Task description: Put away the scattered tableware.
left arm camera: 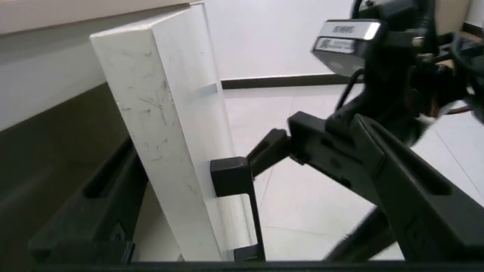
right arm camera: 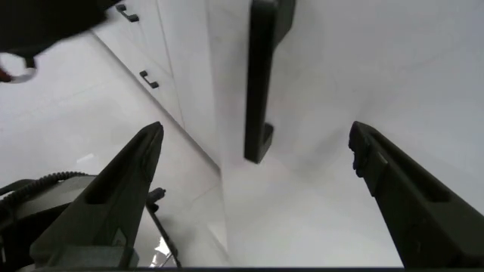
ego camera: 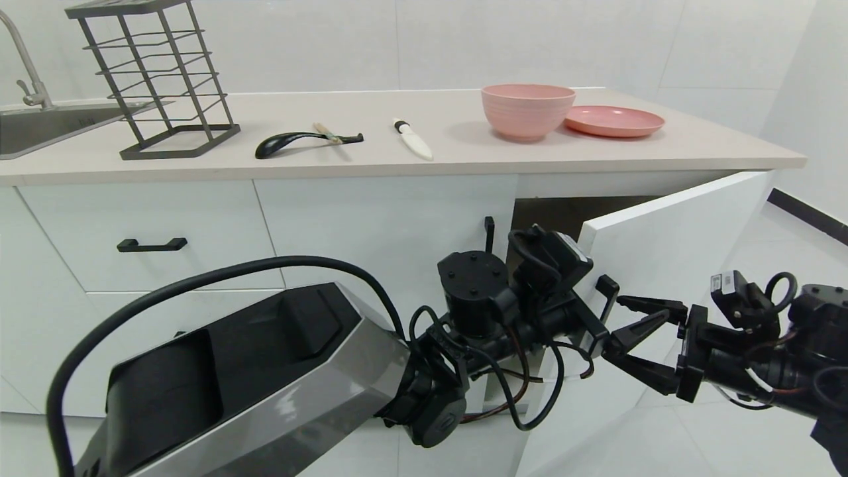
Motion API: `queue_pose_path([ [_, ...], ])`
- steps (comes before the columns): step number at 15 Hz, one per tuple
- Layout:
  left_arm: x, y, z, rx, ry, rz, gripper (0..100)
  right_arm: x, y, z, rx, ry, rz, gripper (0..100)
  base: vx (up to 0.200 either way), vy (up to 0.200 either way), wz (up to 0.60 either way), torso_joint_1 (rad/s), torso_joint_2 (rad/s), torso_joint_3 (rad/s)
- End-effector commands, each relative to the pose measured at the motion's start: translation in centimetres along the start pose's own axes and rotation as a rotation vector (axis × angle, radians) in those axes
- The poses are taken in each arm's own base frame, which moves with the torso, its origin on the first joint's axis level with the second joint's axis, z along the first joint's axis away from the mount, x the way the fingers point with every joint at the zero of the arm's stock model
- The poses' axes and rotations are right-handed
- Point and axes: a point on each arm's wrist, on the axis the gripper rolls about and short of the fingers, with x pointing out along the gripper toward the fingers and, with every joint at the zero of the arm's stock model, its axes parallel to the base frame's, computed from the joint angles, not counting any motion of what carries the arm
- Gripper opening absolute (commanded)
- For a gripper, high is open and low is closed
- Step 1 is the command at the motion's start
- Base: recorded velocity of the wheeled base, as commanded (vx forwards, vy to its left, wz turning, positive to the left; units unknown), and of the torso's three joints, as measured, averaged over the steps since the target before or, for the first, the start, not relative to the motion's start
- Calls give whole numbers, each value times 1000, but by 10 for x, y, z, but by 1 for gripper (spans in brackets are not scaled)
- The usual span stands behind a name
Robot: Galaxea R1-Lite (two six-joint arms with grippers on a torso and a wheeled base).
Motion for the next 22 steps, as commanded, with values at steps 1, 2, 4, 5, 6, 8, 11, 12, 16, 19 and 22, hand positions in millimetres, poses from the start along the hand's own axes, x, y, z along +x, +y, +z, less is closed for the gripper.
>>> queue_pose_path([
  [1, 0, 2, -3, -3, 10, 23, 100, -9, 10, 6, -14, -10, 1, 100, 0, 0, 0, 0, 0, 0],
  [2, 0, 4, -6, -4, 17, 35, 100, -17, 19, 12, -27, -20, -1, 100, 0, 0, 0, 0, 0, 0],
  [4, 0, 3, -9, -6, 22, 34, 100, -35, 40, 15, -34, -22, -3, 100, 0, 0, 0, 0, 0, 0],
  [5, 0, 4, -10, -6, 23, 35, 100, -38, 44, 17, -46, -24, -2, 100, 0, 0, 0, 0, 0, 0],
  [6, -1, 4, -12, -9, 28, 36, 100, -47, 49, 29, -117, -67, -28, 100, 0, 0, 0, 0, 0, 0],
  [8, -1, 7, -14, -9, 35, 62, 100, -54, 55, 40, -170, -105, -39, 100, 0, 0, 0, 0, 0, 0],
  [11, -3, 10, -17, -9, 44, 78, 100, -61, 64, 52, -236, -155, -44, 100, 0, 0, 0, 0, 0, 0],
  [12, -3, 9, -22, -12, 52, 77, 100, -64, 67, 57, -263, -175, -46, 100, 0, 0, 0, 0, 0, 0],
  [16, -1, 1, -35, -22, 68, 58, 100, -71, 79, 68, -335, -230, -39, 100, 0, 0, 0, 0, 0, 0],
  [19, 2, -8, -33, -22, 53, 40, 100, -75, 85, 74, -372, -259, -32, 100, 0, 0, 0, 0, 0, 0],
  [22, 9, -32, -30, -25, 18, -9, 100, -80, 91, 79, -412, -290, -36, 100, 0, 0, 0, 0, 0, 0],
])
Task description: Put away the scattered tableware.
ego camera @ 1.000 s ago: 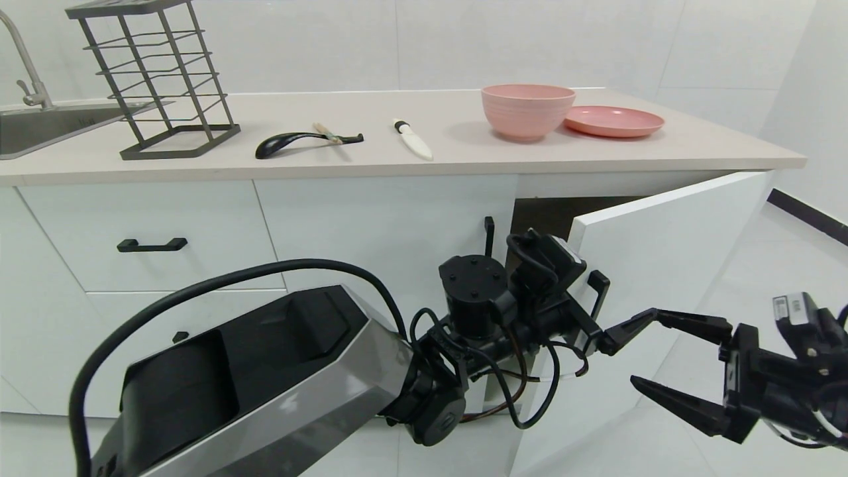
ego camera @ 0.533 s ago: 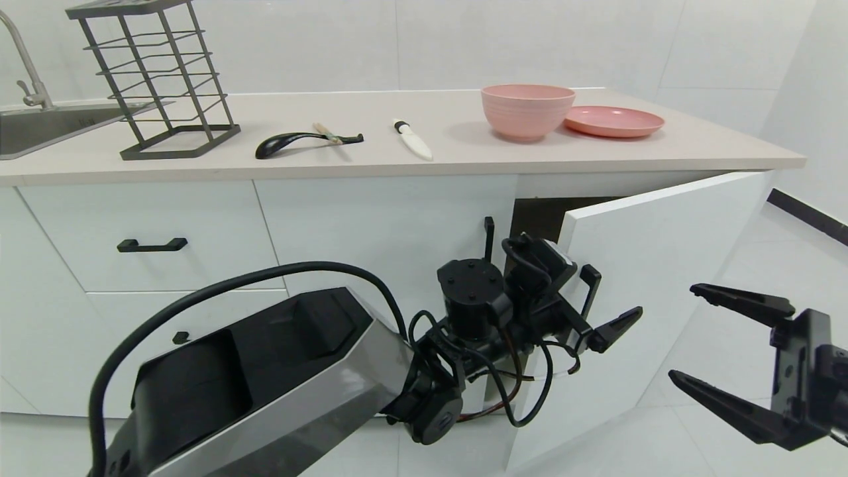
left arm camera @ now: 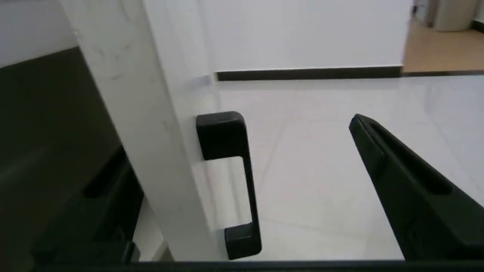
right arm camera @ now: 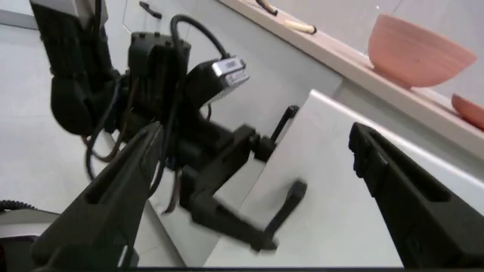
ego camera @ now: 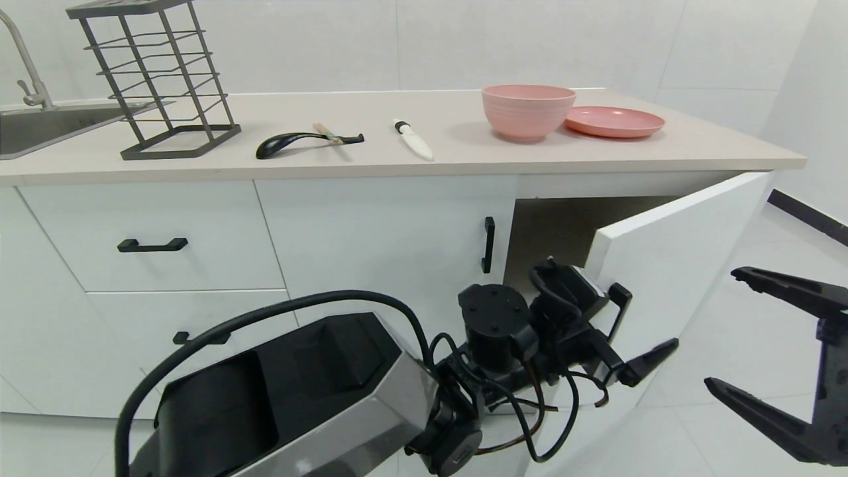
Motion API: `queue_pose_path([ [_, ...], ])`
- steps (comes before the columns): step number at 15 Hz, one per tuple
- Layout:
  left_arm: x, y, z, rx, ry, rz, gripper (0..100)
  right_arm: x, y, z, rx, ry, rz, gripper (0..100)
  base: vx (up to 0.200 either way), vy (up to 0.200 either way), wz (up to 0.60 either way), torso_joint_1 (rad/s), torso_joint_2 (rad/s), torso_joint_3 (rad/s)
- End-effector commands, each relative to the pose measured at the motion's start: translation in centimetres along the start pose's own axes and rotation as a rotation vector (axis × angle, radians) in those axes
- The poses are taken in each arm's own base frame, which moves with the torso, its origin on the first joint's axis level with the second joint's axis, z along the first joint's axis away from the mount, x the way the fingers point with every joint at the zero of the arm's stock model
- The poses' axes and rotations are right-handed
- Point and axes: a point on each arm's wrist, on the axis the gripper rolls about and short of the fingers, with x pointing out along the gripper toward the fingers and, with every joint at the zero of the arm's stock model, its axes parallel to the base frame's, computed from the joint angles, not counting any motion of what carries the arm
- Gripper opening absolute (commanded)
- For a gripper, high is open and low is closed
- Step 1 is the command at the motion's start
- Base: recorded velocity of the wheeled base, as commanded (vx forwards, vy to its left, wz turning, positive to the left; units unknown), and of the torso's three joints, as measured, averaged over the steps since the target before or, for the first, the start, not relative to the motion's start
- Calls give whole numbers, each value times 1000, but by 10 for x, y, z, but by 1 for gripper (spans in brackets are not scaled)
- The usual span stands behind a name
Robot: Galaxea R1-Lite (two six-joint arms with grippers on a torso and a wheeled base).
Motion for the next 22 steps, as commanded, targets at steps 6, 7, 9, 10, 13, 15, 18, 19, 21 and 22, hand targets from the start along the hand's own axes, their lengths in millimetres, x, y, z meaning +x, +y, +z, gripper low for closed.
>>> queue_pose_path([
  [6, 14, -50, -11, -25, 2, -106, 100, -11, -1, 68, -284, -230, -56, 100, 0, 0, 0, 0, 0, 0],
  [7, 18, -55, -10, -26, -7, -117, 100, -10, -6, 79, -326, -262, -70, 100, 0, 0, 0, 0, 0, 0],
  [9, 22, -64, -11, -28, -17, -137, 100, -9, -11, 89, -366, -292, -78, 100, 0, 0, 0, 0, 0, 0],
  [10, 27, -71, -12, -30, -28, -150, 100, -9, -14, 97, -392, -314, -89, 100, 0, 0, 0, 0, 0, 0],
  [13, 42, -93, -14, -59, -67, -193, 100, -12, -17, 122, -483, -384, -109, 100, 0, 0, 0, 0, 0, 0],
  [15, 52, -127, -15, -77, -85, -259, 100, -15, -14, 129, -512, -405, -115, 100, 0, 0, 0, 0, 0, 0],
  [18, 57, -168, -23, -139, -75, -329, 100, -20, -10, 135, -538, -426, -118, 100, 0, 0, 0, 0, 0, 0],
  [19, 55, -162, -29, -140, -67, -315, 100, -21, -9, 138, -551, -434, -122, 100, 0, 0, 0, 0, 0, 0],
  [21, 50, -110, -21, -109, -121, -211, 100, -24, -6, 140, -559, -440, -125, 100, 0, 0, 0, 0, 0, 0],
  [22, 38, -70, -2, -80, -162, -132, 100, -24, -5, 136, -548, -432, -123, 100, 0, 0, 0, 0, 0, 0],
])
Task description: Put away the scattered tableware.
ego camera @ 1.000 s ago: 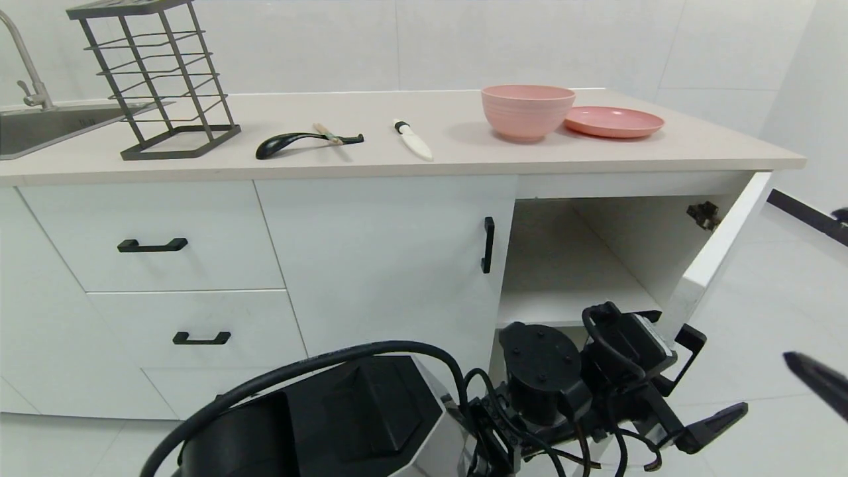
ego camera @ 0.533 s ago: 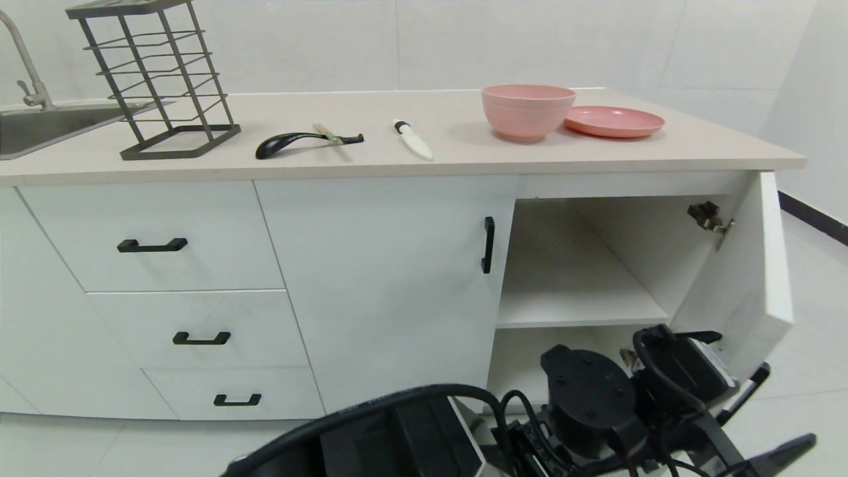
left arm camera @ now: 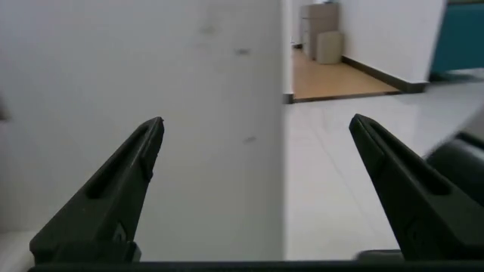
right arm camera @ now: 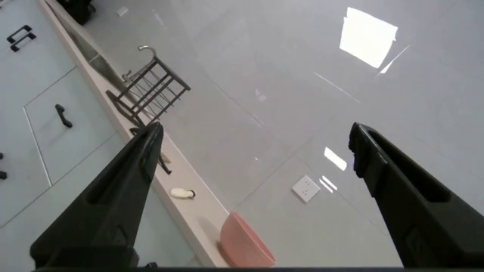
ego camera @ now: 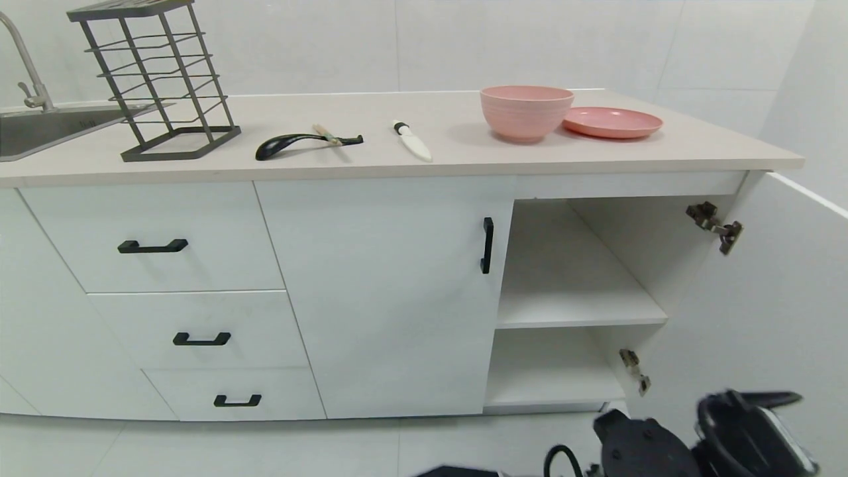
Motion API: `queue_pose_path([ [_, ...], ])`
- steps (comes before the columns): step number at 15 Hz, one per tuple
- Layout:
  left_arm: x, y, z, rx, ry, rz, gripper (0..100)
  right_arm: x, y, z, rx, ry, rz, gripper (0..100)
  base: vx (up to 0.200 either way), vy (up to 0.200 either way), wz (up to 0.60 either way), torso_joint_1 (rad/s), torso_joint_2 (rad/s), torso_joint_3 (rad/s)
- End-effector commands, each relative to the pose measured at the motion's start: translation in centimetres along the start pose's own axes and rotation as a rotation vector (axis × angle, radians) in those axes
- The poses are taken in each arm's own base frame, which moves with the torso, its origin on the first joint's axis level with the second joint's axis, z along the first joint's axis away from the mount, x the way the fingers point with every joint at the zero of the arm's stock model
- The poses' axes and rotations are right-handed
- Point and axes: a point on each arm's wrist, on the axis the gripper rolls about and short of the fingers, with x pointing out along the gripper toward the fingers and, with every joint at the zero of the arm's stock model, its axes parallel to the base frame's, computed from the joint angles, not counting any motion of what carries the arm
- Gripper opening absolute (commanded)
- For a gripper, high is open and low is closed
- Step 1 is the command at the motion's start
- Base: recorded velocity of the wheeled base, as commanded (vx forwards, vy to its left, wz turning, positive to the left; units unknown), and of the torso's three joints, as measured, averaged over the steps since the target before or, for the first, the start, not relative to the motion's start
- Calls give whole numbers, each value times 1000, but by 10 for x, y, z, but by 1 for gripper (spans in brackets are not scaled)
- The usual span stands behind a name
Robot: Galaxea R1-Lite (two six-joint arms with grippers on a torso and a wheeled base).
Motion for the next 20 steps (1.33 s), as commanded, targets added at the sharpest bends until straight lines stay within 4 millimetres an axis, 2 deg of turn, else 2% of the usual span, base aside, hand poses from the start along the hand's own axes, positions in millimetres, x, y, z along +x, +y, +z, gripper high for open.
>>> queue_pose_path([
  [1, -32, 56, 44, 61, -52, 122, 100, -3, 4, 1, 6, 5, 1, 100, 0, 0, 0, 0, 0, 0],
  [2, -67, 78, 87, 93, -62, 193, 100, -8, 12, -4, 34, 28, 8, 100, 0, 0, 0, 0, 0, 0],
  [3, -98, 89, 122, 125, -69, 250, 100, -13, 19, -7, 58, 45, 14, 100, 0, 0, 0, 0, 0, 0],
  [4, -132, 92, 159, 156, -84, 302, 100, -16, 24, -10, 78, 60, 18, 100, 0, 0, 0, 0, 0, 0],
  [5, -150, 90, 175, 168, -85, 326, 100, -17, 25, -10, 82, 63, 19, 100, 0, 0, 0, 0, 0, 0],
  [6, -197, 75, 215, 190, -83, 379, 100, -21, 29, -8, 83, 64, 19, 100, 0, 0, 0, 0, 0, 0],
  [9, -286, 17, 288, 283, -177, 459, 100, -36, 47, -6, 113, 90, 22, 100, 0, 0, 0, 0, 0, 0],
  [10, -318, 7, 308, 356, -213, 547, 100, -41, 54, -6, 123, 101, 19, 100, 0, 0, 0, 0, 0, 0],
  [12, -366, -17, 325, 485, -217, 725, 100, -47, 59, 3, 114, 102, -5, 100, 0, 0, 0, 0, 0, 0],
  [14, -400, -53, 322, 569, -173, 888, 100, -60, 72, 16, 118, 117, -21, 100, 0, 0, 0, 0, 0, 0],
  [15, -405, -60, 320, 576, -165, 913, 100, -64, 76, 19, 118, 117, -22, 100, 0, 0, 0, 0, 0, 0],
  [16, -416, -87, 313, 578, -145, 963, 100, -75, 87, 34, 106, 110, -27, 100, 0, 0, 0, 0, 0, 0],
  [17, -417, -89, 312, 577, -140, 967, 100, -76, 88, 35, 107, 112, -28, 100, 0, 0, 0, 0, 0, 0],
  [18, -425, -108, 298, 514, -48, 1039, 100, -89, 104, 48, 117, 152, -45, 100, 0, 0, 0, 0, 0, 0],
  [20, -432, -117, 280, 411, 55, 1084, 100, -102, 125, 49, 176, 227, -55, 100, 0, 0, 0, 0, 0, 0],
])
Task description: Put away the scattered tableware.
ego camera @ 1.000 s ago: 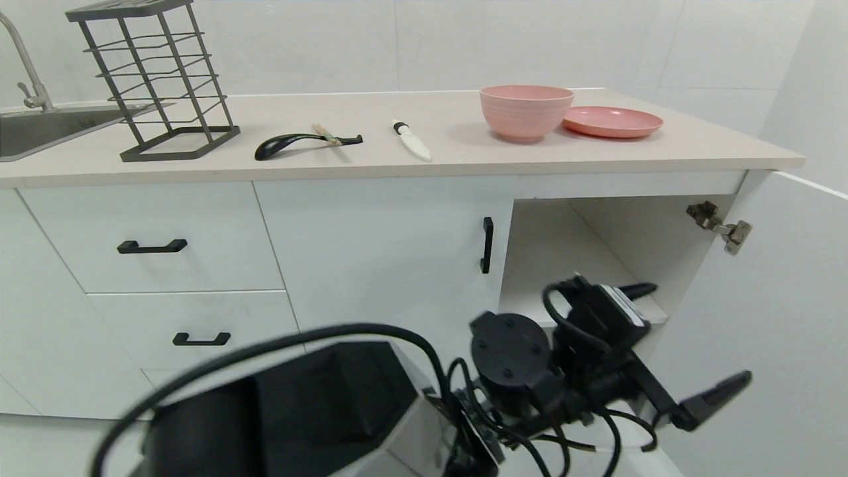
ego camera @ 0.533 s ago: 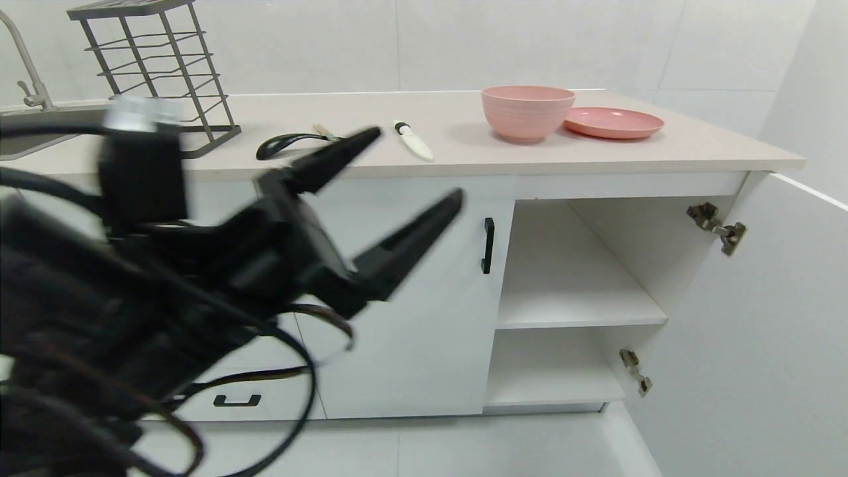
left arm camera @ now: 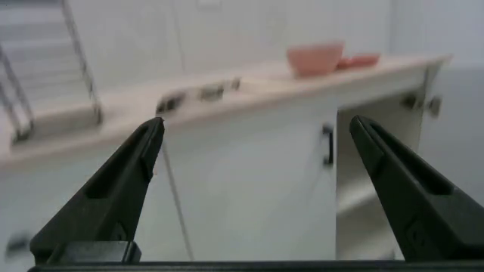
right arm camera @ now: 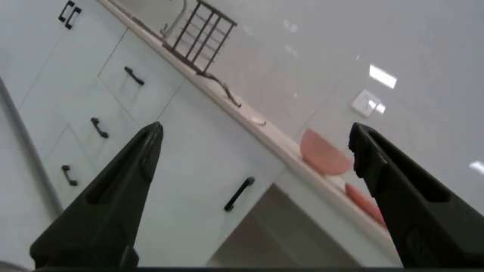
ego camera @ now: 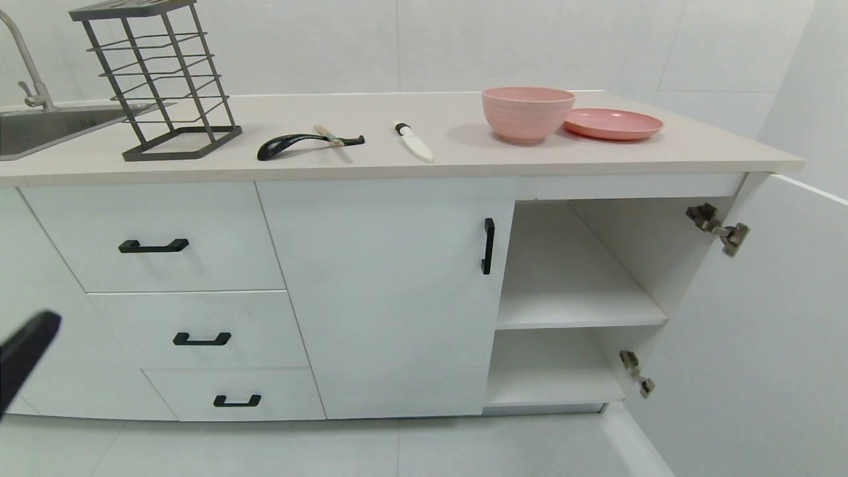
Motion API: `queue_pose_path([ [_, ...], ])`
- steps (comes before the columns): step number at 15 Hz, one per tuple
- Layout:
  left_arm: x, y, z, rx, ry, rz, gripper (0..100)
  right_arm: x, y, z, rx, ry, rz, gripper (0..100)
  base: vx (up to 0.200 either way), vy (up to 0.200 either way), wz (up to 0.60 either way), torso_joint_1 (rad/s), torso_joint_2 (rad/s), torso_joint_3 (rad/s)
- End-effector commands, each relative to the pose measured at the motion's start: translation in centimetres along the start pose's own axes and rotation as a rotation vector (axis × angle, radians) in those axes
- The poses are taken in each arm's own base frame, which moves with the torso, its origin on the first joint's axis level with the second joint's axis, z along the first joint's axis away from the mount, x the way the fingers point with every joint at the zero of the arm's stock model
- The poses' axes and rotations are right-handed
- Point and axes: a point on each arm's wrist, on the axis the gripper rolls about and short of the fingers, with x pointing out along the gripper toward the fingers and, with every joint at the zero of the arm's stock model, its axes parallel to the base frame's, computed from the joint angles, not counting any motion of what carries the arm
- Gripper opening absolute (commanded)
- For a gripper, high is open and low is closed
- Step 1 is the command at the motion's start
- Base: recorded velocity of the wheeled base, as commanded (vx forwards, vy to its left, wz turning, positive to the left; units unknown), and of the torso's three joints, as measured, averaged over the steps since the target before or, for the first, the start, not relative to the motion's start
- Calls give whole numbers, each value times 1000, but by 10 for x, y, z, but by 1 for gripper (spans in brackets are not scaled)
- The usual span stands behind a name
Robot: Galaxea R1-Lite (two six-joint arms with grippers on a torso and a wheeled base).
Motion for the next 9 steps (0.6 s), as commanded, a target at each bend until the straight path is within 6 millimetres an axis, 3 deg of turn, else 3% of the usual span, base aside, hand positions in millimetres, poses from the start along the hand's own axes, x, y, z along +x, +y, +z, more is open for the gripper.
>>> queue_pose_path([
  [1, -51, -16, -13, 27, 10, 77, 100, -28, 35, 5, -51, 0, -66, 100, 0, 0, 0, 0, 0, 0],
  [3, -73, -25, -46, -3, 108, 85, 100, -31, 39, -19, 89, 91, -217, 100, 0, 0, 0, 0, 0, 0],
  [4, -77, -26, -52, -9, 126, 88, 100, -31, 39, -21, 116, 111, -240, 100, 0, 0, 0, 0, 0, 0],
  [5, -90, -32, -67, -20, 193, 108, 100, -33, 43, -36, 250, 236, -299, 100, 0, 0, 0, 0, 0, 0],
  [9, -102, -34, -87, -29, 325, 283, 100, -39, 49, -55, 387, 426, -425, 100, 0, 0, 0, 0, 0, 0],
])
